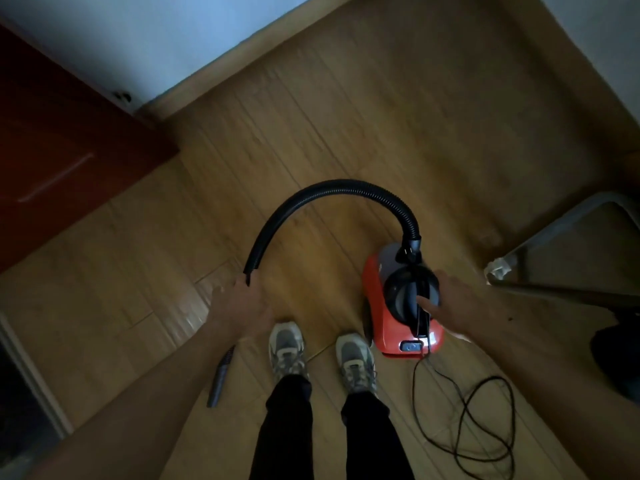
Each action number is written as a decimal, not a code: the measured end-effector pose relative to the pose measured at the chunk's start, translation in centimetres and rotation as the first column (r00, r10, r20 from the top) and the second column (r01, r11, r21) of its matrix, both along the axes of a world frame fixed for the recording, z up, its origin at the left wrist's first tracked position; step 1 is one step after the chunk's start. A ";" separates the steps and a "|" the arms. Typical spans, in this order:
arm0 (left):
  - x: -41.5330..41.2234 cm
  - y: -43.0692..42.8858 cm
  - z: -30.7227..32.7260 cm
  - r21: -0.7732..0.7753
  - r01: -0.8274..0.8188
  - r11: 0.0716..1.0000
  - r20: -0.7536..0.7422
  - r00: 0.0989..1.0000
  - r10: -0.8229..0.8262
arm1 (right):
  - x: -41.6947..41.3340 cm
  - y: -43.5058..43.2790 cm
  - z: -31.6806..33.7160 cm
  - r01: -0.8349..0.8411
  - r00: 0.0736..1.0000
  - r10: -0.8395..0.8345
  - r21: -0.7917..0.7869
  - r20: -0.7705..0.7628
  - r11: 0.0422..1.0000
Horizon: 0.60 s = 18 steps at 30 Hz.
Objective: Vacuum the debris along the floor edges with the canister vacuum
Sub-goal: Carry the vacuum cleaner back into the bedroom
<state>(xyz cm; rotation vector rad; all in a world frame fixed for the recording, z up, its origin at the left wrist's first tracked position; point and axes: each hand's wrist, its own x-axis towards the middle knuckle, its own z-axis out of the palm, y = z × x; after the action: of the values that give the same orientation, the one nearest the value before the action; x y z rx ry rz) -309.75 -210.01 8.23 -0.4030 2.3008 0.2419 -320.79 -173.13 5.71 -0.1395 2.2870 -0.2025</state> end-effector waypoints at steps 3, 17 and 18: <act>0.4 -1.3 -3.1 0.019 0.023 1.000 0.023 0.999 -0.024 | 0.8 0.5 -3.3 0.112 0.992 -0.107 0.070 -0.063 0.991; 0.8 -7.3 -16.1 0.008 0.007 1.000 0.138 0.990 -0.008 | 4.1 -3.3 -10.5 0.512 0.836 -0.488 0.037 -0.252 0.858; 0.4 -7.5 -16.9 0.011 -0.023 1.000 0.147 0.989 0.021 | 4.1 -3.4 -10.7 0.526 0.823 -0.499 0.031 -0.270 0.850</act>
<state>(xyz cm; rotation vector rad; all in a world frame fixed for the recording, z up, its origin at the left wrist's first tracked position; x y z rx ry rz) -309.38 -217.51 -8.66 -0.4260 2.1502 0.2293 -316.70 -176.51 -5.01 0.5496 2.5419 -0.3583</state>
